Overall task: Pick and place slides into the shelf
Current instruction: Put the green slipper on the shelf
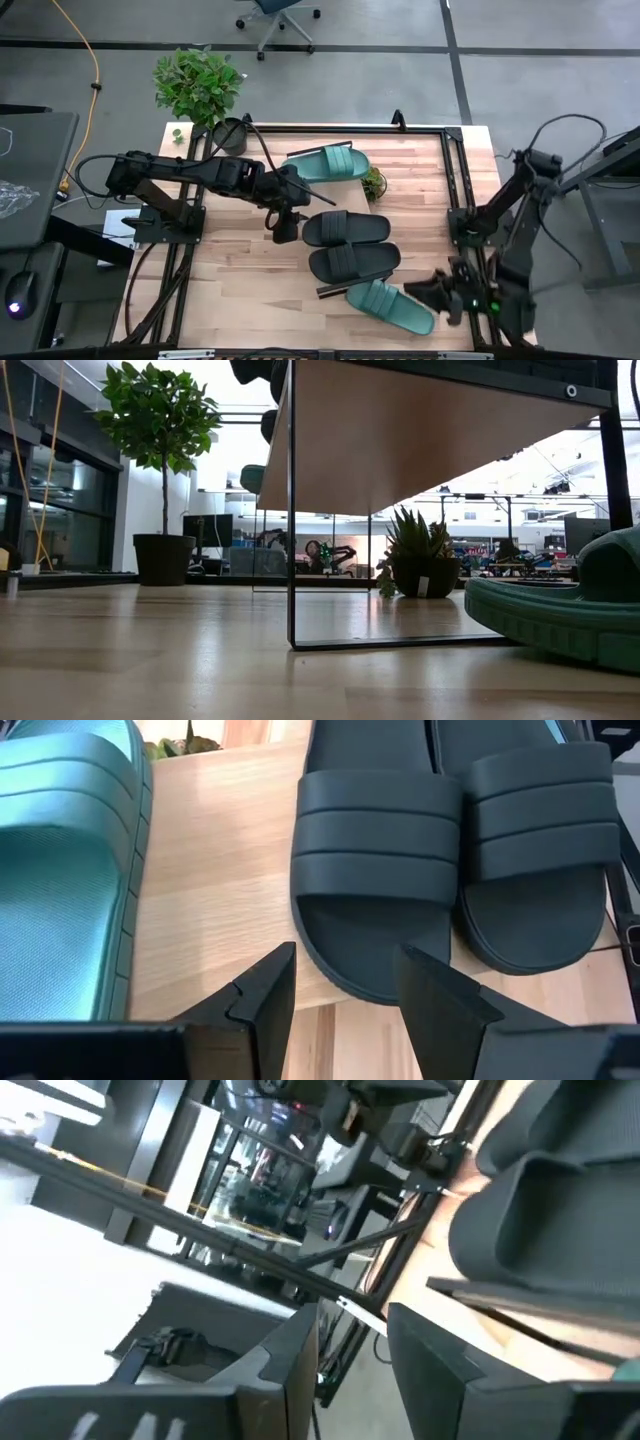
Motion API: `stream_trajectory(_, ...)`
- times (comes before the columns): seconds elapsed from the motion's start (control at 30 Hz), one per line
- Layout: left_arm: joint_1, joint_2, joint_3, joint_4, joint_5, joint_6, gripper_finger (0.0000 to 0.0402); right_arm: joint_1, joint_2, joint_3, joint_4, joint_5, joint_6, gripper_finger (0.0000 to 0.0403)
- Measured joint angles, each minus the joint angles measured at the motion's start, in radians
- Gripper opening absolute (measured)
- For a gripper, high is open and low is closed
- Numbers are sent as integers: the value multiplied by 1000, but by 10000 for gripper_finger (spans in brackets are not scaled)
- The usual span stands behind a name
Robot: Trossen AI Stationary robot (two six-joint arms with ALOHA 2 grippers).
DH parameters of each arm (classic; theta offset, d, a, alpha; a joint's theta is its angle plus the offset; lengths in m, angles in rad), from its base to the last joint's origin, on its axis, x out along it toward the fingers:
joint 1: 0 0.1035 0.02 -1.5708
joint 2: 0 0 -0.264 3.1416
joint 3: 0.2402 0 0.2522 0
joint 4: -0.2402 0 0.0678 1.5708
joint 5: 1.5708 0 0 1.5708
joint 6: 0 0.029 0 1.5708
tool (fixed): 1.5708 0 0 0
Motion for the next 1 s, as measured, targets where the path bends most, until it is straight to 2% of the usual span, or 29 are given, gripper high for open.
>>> stream_trajectory(0.17, 0, 0, 0, 0, 3, 0, 159, 13, 131, 30, -14, 148, 208, 112)
stream_trajectory(0.23, 0, 0, 0, 0, 3, 0, 159, -2, 164, 30, -66, 153, 327, 112)
stream_trajectory(0.33, 0, 0, 0, 0, 2, 0, 159, -25, 207, 29, -138, 87, 491, 112)
stream_trajectory(0.7, 0, 0, 0, -3, 2, 42, 159, -23, 310, 29, -113, 2, 695, 112)
stream_trajectory(1.0, 0, 0, 0, -3, 1, 77, 159, -81, 311, 29, -160, -231, 792, 112)
